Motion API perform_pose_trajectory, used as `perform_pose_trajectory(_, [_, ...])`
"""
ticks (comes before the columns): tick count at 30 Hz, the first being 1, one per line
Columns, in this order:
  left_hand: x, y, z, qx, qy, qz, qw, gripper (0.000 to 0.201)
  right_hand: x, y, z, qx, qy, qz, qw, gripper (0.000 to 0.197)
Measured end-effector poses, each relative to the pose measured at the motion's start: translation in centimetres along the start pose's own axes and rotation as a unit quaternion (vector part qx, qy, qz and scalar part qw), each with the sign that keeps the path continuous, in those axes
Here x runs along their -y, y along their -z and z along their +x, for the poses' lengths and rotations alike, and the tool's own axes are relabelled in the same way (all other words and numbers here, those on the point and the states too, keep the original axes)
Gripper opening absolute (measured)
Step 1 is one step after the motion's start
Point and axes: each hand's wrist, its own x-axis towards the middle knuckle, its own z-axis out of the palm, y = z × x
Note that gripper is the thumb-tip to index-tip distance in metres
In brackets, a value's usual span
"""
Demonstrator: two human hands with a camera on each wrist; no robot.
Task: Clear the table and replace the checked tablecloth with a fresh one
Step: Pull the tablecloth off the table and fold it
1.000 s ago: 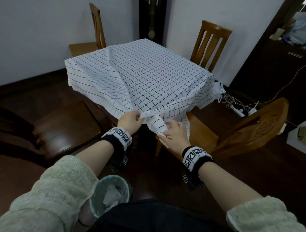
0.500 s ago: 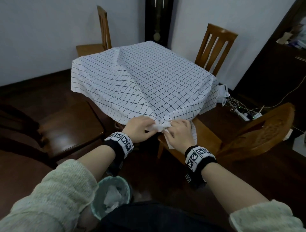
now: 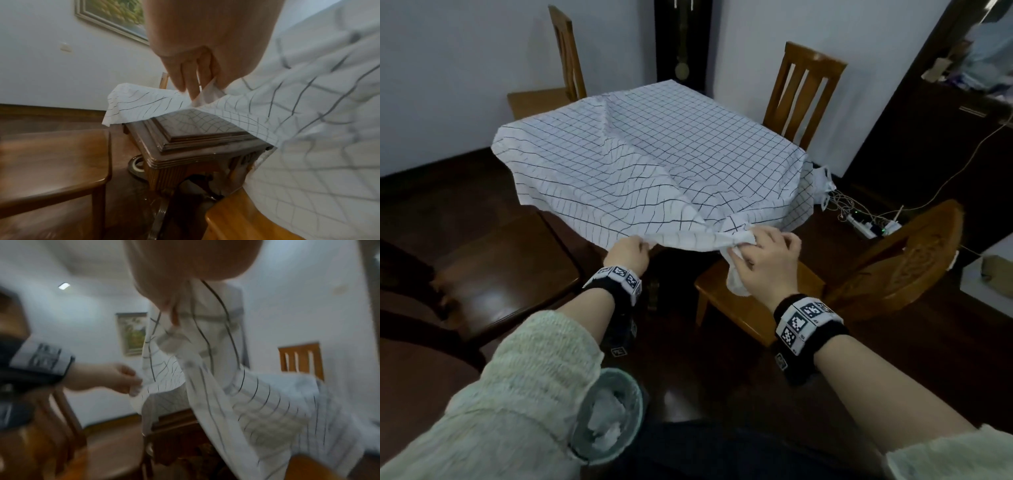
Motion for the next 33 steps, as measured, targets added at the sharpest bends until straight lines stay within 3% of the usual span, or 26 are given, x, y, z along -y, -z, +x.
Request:
perform_pose_trajectory(2, [-1.2, 0.1, -0.4, 0.017, -0.018, -0.006, 1.000, 0.033, -0.2, -0.3, -0.3, 0.142, -0.020, -0.076, 0.987, 0.027])
perform_pose_trajectory(4, [-2.9, 0.1, -1.0, 0.027, -0.062, -0.002, 0.998, 0.030, -0.3, -1.1, -0.8, 0.191, -0.019, -0.118, 0.974, 0.027])
perform_pose_trajectory(8, [-7.1, 0.2, -2.6, 0.026, -0.127, 0.011, 0.992, 0.023, 1.3, -2.3, -1.6, 0.171, 0.061, -0.133, 0.974, 0.031])
perform_pose_trajectory(11, [-9.6, 0.9, -3.4, 0.007, -0.144, 0.001, 0.989, 0.023, 2.3, -3.2, -2.0, 0.183, 0.062, -0.088, 0.977, 0.027])
perform_pose_trajectory(15, [-10.7, 1.9, -4.2, -0.004, -0.166, -0.039, 0.985, 0.021, 2.8, -3.6, -2.1, 0.175, 0.018, -0.009, 0.984, 0.017])
perform_pose_trajectory(21, [-8.3, 1.6, -3.8, -0.007, -0.172, -0.180, 0.968, 0.027, 2.8, -2.3, -0.5, 0.134, -0.110, 0.062, 0.983, 0.047])
perform_pose_trajectory(24, [-7.0, 1.3, -4.0, 0.007, -0.160, -0.235, 0.959, 0.026, 2.6, -2.1, -0.3, 0.069, -0.146, 0.081, 0.984, 0.051])
perform_pose_trajectory(26, [-6.3, 1.2, -3.9, -0.010, -0.137, -0.249, 0.959, 0.025, 2.5, -1.9, -0.1, 0.073, -0.147, 0.090, 0.982, 0.049])
perform_pose_trajectory(29, [-5.7, 1.6, -3.3, -0.050, -0.092, -0.241, 0.965, 0.018, 2.6, -1.4, 0.0, 0.218, -0.124, 0.044, 0.967, 0.034])
perform_pose_trajectory(33, [-5.5, 2.8, -2.3, -0.088, -0.058, -0.209, 0.972, 0.021, 2.8, -1.2, -0.7, 0.421, -0.060, -0.067, 0.903, 0.033])
